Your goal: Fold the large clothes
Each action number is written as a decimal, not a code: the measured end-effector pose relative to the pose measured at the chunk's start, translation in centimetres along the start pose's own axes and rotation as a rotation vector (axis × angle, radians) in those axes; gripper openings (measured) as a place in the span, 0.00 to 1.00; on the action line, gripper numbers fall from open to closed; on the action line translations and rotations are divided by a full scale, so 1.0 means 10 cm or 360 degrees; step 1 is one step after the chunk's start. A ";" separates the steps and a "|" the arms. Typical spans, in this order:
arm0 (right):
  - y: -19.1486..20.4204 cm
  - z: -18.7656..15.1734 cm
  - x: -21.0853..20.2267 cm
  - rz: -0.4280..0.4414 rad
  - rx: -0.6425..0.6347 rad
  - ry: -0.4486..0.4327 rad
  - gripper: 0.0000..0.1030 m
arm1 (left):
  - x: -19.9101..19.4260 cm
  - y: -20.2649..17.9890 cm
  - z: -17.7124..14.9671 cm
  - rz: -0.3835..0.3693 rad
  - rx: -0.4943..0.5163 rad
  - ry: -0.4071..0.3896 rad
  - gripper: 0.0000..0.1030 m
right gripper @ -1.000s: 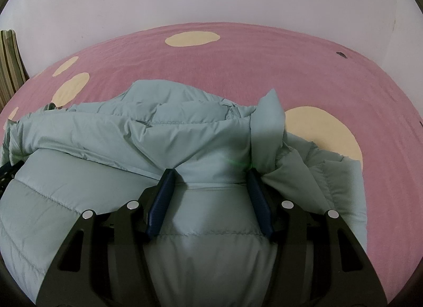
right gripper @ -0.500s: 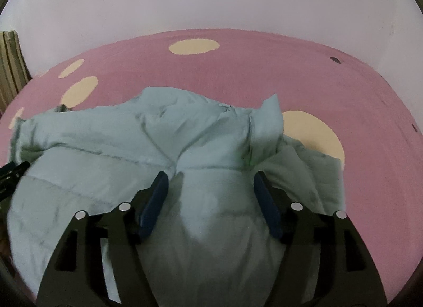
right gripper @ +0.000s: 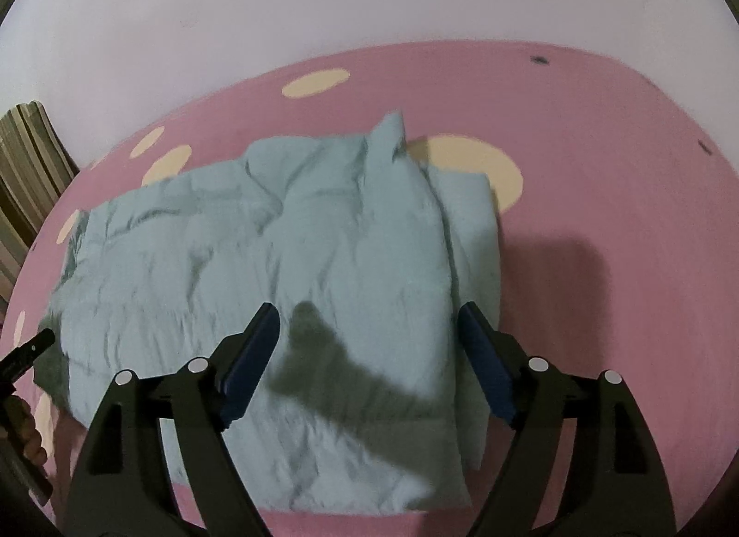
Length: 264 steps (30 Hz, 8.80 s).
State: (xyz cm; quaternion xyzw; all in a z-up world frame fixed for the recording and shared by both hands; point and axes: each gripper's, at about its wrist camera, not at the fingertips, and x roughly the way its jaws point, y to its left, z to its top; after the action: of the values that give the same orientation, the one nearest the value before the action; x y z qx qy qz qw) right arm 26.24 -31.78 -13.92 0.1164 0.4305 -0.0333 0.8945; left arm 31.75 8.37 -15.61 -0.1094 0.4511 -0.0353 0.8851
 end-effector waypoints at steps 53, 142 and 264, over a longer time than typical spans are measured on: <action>0.08 -0.27 0.01 0.0156 0.0116 0.0082 0.17 | -0.09 -0.24 -0.04 0.0097 0.0106 -0.0037 0.19; 1.35 -0.82 -1.03 0.0240 -0.0308 -0.0006 0.44 | -1.63 0.59 -1.08 0.0204 0.0021 -0.0007 0.68; -0.62 -1.05 -1.15 -0.0394 0.0009 -0.0080 0.61 | -0.60 -2.74 -1.49 0.0247 0.0999 0.0014 0.12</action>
State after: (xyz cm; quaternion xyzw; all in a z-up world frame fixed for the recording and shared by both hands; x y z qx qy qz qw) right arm 10.06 -35.80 -12.41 0.0640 0.4189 -0.1476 0.8936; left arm 17.23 -19.70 -13.18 0.2037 0.4289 -0.1056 0.8737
